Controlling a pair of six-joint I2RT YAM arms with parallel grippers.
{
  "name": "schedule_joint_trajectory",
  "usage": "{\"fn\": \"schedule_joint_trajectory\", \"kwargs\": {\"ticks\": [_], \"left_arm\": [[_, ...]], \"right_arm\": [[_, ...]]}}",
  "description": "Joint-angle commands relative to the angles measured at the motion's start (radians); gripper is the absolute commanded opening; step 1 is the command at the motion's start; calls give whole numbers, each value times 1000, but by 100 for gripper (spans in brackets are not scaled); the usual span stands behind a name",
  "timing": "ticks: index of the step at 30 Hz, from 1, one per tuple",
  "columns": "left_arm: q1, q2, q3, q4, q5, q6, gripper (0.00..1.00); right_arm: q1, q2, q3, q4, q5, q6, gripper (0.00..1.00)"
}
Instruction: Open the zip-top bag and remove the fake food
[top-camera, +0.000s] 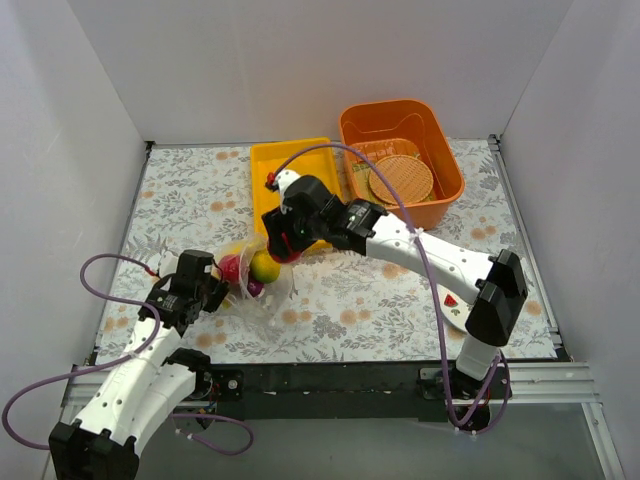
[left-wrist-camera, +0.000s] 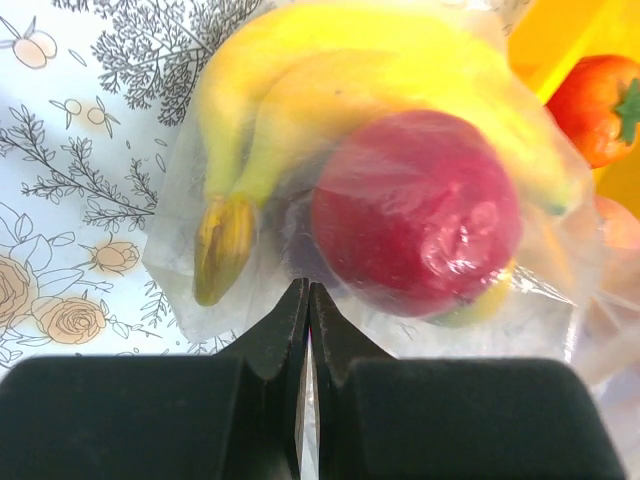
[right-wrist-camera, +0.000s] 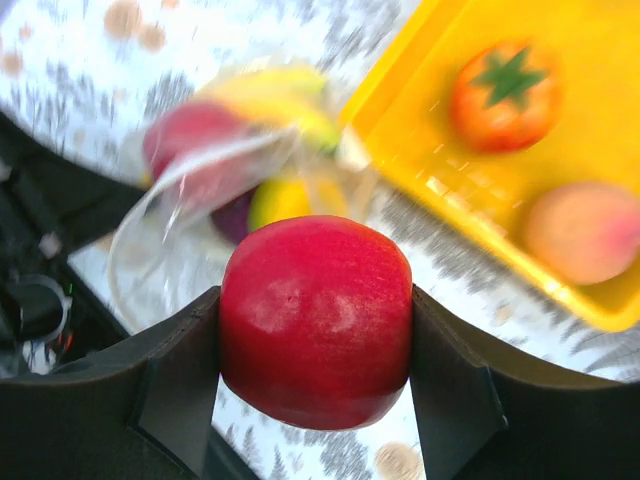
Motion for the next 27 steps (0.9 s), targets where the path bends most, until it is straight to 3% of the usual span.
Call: {"fn": "schedule_joint_trajectory", "kwargs": {"ticks": [1, 13, 15, 18, 19, 22, 27], "left_arm": [[7, -26, 68, -55, -69, 24, 0], [7, -58, 166, -63, -64, 129, 9], [7, -66, 183, -59, -64, 148, 13], [7, -64, 203, -30, -32, 197, 18], [7, -64, 201, -9, -23, 214, 22], [7, -54, 201, 22, -20, 237, 29], [7, -17, 209, 80, -23, 272, 42]], "right_arm": [[-112, 51, 124, 5, 26, -57, 22], [-293, 448, 418, 107, 135, -88, 27], [-307, 482, 452, 111, 157, -86, 34], [-331, 516, 475, 126, 174, -79, 52], [-337, 527, 481, 130, 163, -79, 63], [-341, 547, 498, 106, 141, -82, 79], [-341, 498, 475, 81, 100, -86, 93]]}}
